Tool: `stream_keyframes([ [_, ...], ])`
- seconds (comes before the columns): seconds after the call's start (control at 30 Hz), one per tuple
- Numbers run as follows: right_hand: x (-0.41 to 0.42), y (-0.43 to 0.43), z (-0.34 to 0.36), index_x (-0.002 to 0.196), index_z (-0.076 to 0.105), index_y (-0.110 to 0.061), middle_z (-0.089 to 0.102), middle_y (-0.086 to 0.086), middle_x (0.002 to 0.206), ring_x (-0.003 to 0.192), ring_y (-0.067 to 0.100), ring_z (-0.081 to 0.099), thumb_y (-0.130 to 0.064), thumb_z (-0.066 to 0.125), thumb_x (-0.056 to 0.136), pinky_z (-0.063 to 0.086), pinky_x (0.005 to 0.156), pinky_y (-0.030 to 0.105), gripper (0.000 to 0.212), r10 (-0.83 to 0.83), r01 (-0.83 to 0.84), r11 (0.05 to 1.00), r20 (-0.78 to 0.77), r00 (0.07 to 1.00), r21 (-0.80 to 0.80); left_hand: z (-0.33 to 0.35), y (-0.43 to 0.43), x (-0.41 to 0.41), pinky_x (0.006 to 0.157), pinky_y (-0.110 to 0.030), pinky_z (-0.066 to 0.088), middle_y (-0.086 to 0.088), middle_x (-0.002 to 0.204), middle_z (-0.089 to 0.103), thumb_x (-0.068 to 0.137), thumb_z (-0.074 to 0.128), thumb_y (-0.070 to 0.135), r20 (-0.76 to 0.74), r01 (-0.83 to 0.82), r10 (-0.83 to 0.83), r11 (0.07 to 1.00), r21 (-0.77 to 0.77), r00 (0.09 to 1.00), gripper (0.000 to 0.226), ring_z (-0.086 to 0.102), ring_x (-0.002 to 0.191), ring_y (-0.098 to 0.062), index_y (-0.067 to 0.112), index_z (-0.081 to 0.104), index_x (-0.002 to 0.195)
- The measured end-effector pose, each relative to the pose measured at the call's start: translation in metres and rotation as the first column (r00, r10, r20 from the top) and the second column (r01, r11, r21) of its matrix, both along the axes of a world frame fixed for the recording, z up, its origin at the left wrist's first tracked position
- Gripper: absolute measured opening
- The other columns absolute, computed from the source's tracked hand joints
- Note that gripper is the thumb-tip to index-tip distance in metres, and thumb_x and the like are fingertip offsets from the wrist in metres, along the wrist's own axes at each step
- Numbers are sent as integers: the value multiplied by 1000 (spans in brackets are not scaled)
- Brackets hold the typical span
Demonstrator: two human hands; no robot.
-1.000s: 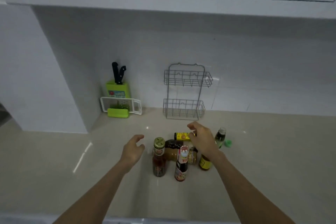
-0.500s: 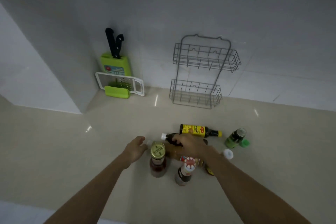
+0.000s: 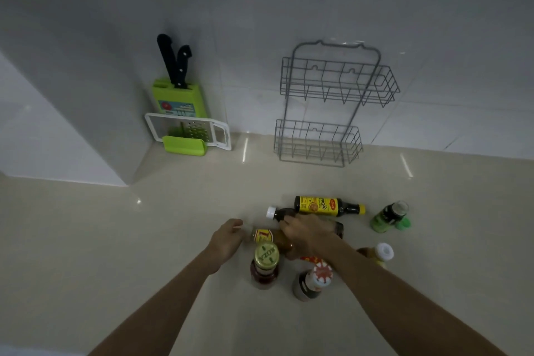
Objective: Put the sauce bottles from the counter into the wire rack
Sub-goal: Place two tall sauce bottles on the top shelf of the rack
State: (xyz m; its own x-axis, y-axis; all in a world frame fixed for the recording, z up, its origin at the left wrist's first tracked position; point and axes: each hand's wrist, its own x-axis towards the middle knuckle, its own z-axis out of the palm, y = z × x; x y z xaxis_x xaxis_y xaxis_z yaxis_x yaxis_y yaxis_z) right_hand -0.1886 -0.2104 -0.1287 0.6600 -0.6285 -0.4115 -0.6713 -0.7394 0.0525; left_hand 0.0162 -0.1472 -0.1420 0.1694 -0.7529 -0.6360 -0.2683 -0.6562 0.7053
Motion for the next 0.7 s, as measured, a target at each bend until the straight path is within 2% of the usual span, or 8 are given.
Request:
stream_keyframes([
  [0.13, 1, -3, 5, 123, 47, -11, 63, 14, 116, 98, 33, 63, -45, 72, 74, 45, 69, 35, 65, -86, 85, 996, 20, 996, 34, -3, -8, 12, 101, -43, 44, -13, 127, 60, 83, 54, 34, 3, -14, 14, 999, -42, 1000, 48, 58, 116, -31, 17, 54, 128],
  [0.27, -4, -13, 20, 122, 43, -19, 65, 9, 111, 95, 30, 62, -48, 73, 68, 48, 78, 37, 68, -215, 196, 974, 193, 957, 111, 15, -16, 15, 87, -35, 44, -13, 120, 64, 95, 51, 18, -14, -107, 106, 989, -107, 994, 31, 61, 99, -28, 11, 54, 126],
  [0.33, -10, -18, 32, 110, 44, -23, 65, 2, 104, 89, 25, 61, -49, 74, 65, 45, 71, 33, 60, -295, 245, 952, 344, 892, 182, 21, -21, 16, 82, -31, 42, -12, 117, 63, 96, 49, 14, -48, -149, 144, 981, -120, 988, 29, 58, 92, -25, 11, 54, 125],
  [0.4, -15, -24, 50, 102, 44, -24, 63, -4, 97, 84, 19, 60, -48, 75, 65, 43, 68, 31, 54, -390, 285, 917, 477, 787, 280, 29, -27, 19, 82, -31, 42, -11, 115, 62, 96, 49, 13, -71, -165, 157, 977, -134, 985, 30, 57, 92, -25, 11, 54, 125],
  [0.47, -20, -32, 70, 106, 48, -26, 64, -8, 98, 86, 13, 60, -46, 77, 64, 48, 72, 31, 54, -491, 322, 871, 610, 622, 372, 40, -36, 21, 82, -31, 42, -12, 119, 62, 96, 50, 14, -85, -168, 156, 972, -165, 984, 31, 58, 94, -25, 11, 53, 126],
  [0.5, -22, -37, 82, 109, 51, -28, 65, -10, 100, 88, 11, 61, -44, 78, 64, 51, 73, 32, 54, -526, 327, 851, 680, 511, 412, 46, -43, 21, 82, -31, 42, -12, 122, 62, 95, 51, 15, -93, -173, 158, 967, -186, 983, 31, 59, 95, -25, 12, 54, 126],
  [0.6, -24, -50, 121, 110, 54, -36, 66, -9, 105, 94, 17, 66, -21, 82, 69, 61, 72, 37, 52, -570, 291, 800, 816, 96, 524, 69, -66, 18, 86, -32, 43, -12, 125, 61, 96, 51, 18, -109, -176, 151, 945, -275, 983, 29, 60, 99, -25, 14, 55, 124],
  [0.7, -24, -71, 157, 110, 53, -34, 65, -4, 109, 100, 22, 67, -5, 79, 74, 61, 74, 41, 53, -484, 259, 792, 827, -287, 553, 97, -96, 9, 96, -37, 42, -11, 124, 60, 96, 50, 22, -123, -167, 128, 900, -401, 984, 16, 56, 107, -24, 22, 61, 109],
])
